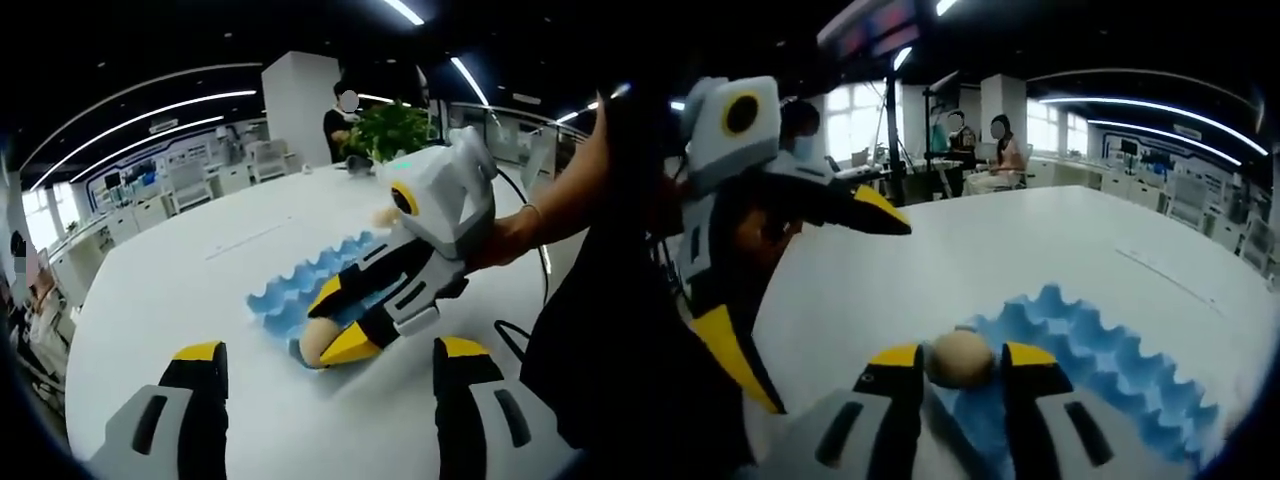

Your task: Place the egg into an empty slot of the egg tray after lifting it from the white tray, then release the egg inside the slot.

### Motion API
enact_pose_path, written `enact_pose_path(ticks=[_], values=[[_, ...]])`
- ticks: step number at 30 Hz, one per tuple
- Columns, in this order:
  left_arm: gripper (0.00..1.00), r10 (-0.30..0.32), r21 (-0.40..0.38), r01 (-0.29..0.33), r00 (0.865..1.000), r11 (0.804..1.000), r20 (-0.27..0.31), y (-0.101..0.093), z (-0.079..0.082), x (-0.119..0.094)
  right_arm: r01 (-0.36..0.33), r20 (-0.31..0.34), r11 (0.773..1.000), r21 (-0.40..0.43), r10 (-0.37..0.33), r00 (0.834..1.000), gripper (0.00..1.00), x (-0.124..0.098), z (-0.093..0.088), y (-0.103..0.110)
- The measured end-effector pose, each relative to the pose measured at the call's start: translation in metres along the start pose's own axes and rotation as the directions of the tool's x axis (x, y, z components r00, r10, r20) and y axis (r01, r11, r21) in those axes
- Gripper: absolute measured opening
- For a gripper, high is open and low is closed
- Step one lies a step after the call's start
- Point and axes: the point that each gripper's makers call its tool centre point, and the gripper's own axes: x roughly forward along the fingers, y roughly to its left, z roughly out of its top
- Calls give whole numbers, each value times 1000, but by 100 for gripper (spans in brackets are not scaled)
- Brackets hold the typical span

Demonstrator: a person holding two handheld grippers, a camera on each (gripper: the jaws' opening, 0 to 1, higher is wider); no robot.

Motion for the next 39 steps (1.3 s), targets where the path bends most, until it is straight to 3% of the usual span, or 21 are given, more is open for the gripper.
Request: enact_pose_path(ticks=[3, 9, 12, 17, 18, 19, 20, 22, 23, 25, 27, 30, 34, 39], values=[[86, -2, 0, 2, 1000, 1000, 3, 0, 1, 0, 11, 0, 1000, 3, -11, 1000, 30, -8, -3, -2], [86, -11, 5, 11, 1000, 1000, -1, -2, 1, 3, 135, 38, 990, 46, -137, 990, 30, -50, -13, -28], [86, -11, 8, 11, 1000, 1000, -1, -1, 2, 3, 206, 40, 976, 71, -209, 977, 30, -69, -20, -44], [86, -10, 9, 10, 1000, 1000, 1, 0, 2, 3, 334, 38, 932, 142, -342, 939, 29, -103, -34, -72], [86, -10, 12, 10, 1000, 1000, -1, 0, 2, 3, 363, 34, 920, 147, -372, 928, 29, -110, -36, -78], [86, -12, 18, 12, 1000, 1000, -7, 0, 1, 4, 427, 38, 890, 161, -438, 898, 29, -126, -41, -91], [86, -12, 18, 12, 1000, 1000, -7, 0, 2, 3, 452, 36, 875, 171, -464, 885, 29, -134, -43, -96], [86, -9, 15, 9, 1000, 1000, 2, 0, 3, 3, 547, 21, 817, 181, -559, 829, 29, -160, -52, -115], [86, -5, 8, 5, 1000, 1000, 13, 1, 6, 2, 602, 4, 773, 198, -615, 788, 29, -176, -59, -126], [85, -3, -2, 3, 1000, 1000, 19, 3, 8, 2, 664, -3, 701, 261, -687, 726, 29, -201, -68, -140], [85, -2, 2, 2, 1000, 1000, 18, 4, 8, 2, 704, -39, 645, 299, -728, 684, 30, -221, -83, -150], [85, -6, 7, 6, 1000, 1000, 15, 3, 7, 2, 727, -85, 598, 337, -750, 656, 30, -236, -102, -157], [85, -10, 10, 10, 1000, 1000, 14, 2, 8, 2, 738, -113, 575, 353, -757, 643, 30, -241, -116, -161], [85, -11, 7, 10, 1000, 1000, 16, 2, 8, 2, 730, -129, 575, 370, -746, 653, 29, -234, -122, -161]])
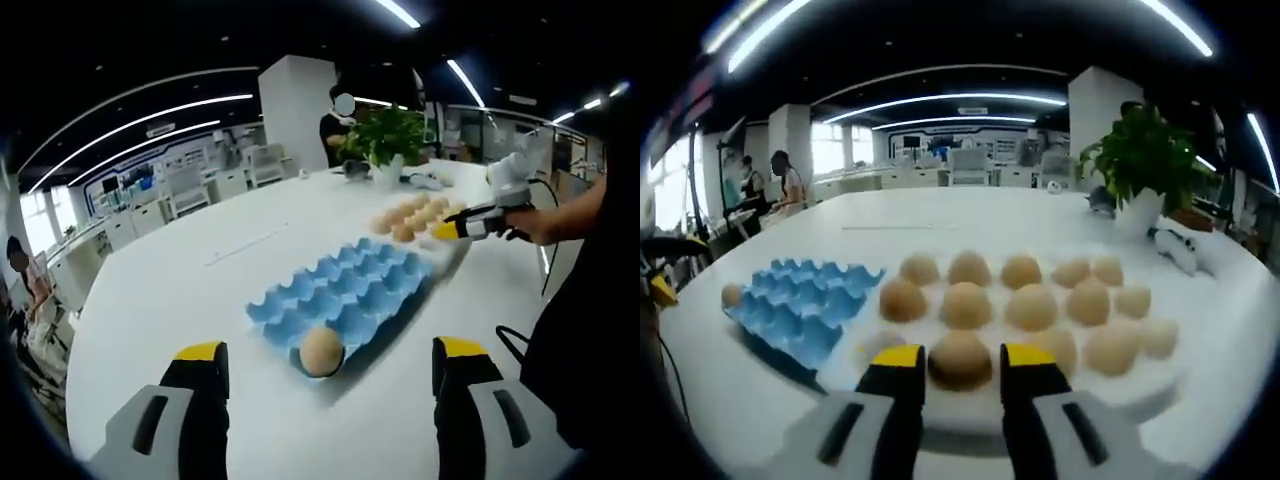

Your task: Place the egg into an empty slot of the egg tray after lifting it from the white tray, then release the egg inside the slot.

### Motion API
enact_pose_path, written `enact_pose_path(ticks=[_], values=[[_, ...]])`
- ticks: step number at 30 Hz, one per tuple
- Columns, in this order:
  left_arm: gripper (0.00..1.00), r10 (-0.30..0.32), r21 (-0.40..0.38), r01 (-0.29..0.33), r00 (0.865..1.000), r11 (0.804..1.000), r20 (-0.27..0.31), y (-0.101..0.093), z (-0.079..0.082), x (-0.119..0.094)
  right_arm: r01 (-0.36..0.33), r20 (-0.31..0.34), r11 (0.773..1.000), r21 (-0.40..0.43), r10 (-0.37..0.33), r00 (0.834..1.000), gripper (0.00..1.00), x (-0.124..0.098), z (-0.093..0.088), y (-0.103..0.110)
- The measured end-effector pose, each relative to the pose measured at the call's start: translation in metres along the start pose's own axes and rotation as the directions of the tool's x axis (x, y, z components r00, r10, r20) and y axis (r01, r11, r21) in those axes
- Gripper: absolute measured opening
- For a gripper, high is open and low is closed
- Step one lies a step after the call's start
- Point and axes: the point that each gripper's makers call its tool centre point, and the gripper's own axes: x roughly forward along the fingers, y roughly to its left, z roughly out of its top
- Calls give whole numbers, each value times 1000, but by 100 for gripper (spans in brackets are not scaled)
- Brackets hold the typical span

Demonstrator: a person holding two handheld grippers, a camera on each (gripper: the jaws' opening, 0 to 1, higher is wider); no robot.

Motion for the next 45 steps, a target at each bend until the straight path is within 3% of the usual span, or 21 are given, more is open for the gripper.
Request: enact_pose_path(ticks=[7, 13, 22, 31, 45], values=[[84, 4, -6, -4, 1000, 1000, 1, 1, 0, -1, -12, 29, 999, -38, 13, 1000, 26, 3, 2, 4], [85, 5, -10, -5, 1000, 1000, -2, 1, -2, -1, -7, 29, 1000, -3, 7, 1000, 24, 2, 4, 2], [85, 10, -3, -10, 1000, 1000, -12, 3, -6, -1, -23, 77, 1000, 17, 21, 997, 24, -9, 27, 7], [85, 4, -4, -4, 1000, 1000, -12, 2, -7, -1, -105, 108, 994, 0, 104, 989, 24, -12, 47, 36], [85, 9, -9, -9, 1000, 1000, -11, 2, -8, -2, -245, 106, 969, -36, 248, 963, 24, -11, 55, 89]])
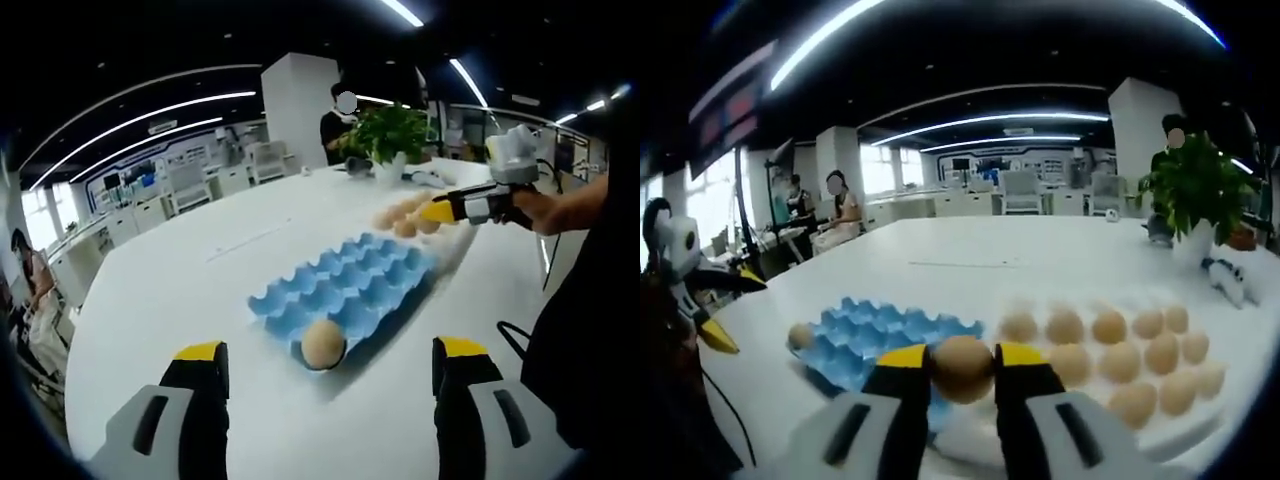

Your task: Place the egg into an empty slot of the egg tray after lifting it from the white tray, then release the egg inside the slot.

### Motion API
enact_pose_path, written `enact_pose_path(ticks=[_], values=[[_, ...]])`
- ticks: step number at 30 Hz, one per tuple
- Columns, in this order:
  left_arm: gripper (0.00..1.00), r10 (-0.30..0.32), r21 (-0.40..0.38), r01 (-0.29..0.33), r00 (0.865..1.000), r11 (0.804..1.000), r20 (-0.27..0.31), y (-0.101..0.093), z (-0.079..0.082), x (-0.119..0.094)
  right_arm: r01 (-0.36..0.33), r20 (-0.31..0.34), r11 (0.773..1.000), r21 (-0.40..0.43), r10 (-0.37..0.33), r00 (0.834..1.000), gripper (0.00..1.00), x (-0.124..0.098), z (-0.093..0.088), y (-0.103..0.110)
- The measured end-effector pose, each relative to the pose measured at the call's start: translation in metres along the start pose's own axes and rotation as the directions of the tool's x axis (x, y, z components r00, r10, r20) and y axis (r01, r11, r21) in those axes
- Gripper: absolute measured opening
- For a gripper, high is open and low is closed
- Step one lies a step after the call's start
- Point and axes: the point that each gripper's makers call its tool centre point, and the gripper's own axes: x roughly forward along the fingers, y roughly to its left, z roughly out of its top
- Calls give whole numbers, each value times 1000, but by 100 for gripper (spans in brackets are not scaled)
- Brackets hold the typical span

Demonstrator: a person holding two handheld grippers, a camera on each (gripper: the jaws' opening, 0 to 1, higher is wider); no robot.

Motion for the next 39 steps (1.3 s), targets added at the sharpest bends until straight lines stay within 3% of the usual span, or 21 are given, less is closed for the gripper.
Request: enact_pose_path(ticks=[15, 28, 39], values=[[85, 2, -4, -2, 1000, 1000, 2, -1, 0, 0, -184, -29, 982, -29, 184, 983, 24, 20, -1, 66], [84, 4, -5, -4, 1000, 1000, 4, 0, 1, 0, -315, -61, 947, -57, 312, 948, 24, 34, -3, 112], [84, 4, -5, -4, 1000, 1000, 3, 1, 2, 0, -416, -103, 905, -93, 407, 908, 24, 47, -12, 147]])
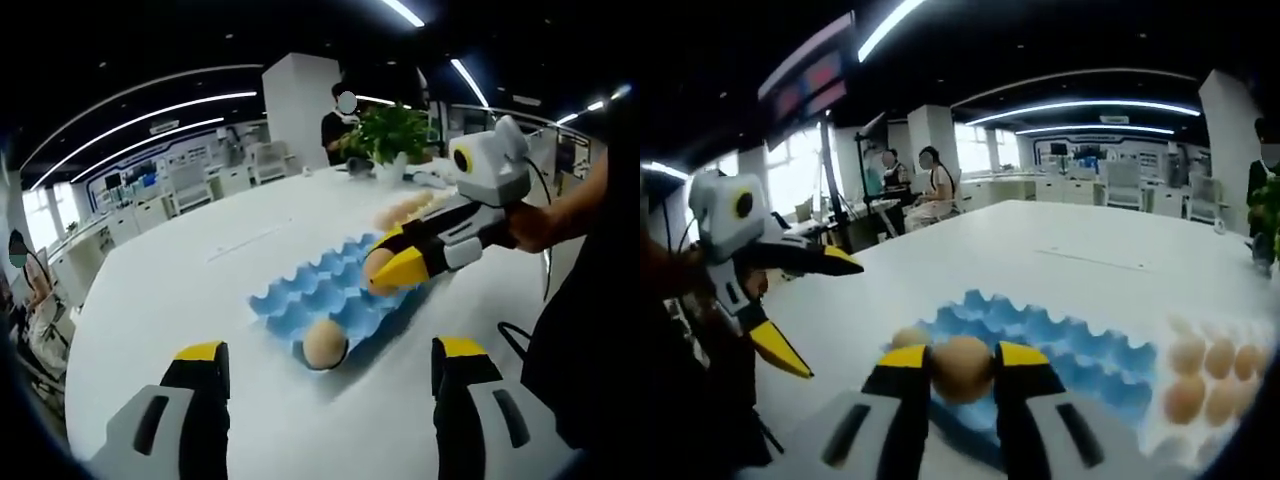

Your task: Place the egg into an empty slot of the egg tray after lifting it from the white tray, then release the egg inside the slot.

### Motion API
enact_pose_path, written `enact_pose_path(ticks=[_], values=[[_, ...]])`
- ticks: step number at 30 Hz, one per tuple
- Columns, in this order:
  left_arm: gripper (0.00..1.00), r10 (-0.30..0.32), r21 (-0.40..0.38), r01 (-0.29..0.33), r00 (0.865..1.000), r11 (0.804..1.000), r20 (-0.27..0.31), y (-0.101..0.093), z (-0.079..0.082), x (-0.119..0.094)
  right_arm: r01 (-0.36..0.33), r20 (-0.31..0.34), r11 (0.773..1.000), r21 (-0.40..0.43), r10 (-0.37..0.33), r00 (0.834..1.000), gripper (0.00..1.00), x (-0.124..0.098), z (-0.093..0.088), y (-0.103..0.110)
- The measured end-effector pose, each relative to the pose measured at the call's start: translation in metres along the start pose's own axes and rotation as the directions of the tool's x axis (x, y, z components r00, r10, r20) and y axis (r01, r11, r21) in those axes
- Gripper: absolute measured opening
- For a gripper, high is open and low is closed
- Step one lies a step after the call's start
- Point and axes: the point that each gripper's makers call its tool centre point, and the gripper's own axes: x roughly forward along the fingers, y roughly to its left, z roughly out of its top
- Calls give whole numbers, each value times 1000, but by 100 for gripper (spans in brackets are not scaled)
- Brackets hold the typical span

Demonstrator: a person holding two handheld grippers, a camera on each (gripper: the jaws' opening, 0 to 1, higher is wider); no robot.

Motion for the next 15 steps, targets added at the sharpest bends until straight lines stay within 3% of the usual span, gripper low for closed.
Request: enact_pose_path(ticks=[15], values=[[84, 2, 1, -2, 1000, 1000, -6, 4, -1, 0, -60, -43, 998, -36, 58, 997, 24, 29, -13, 12]])
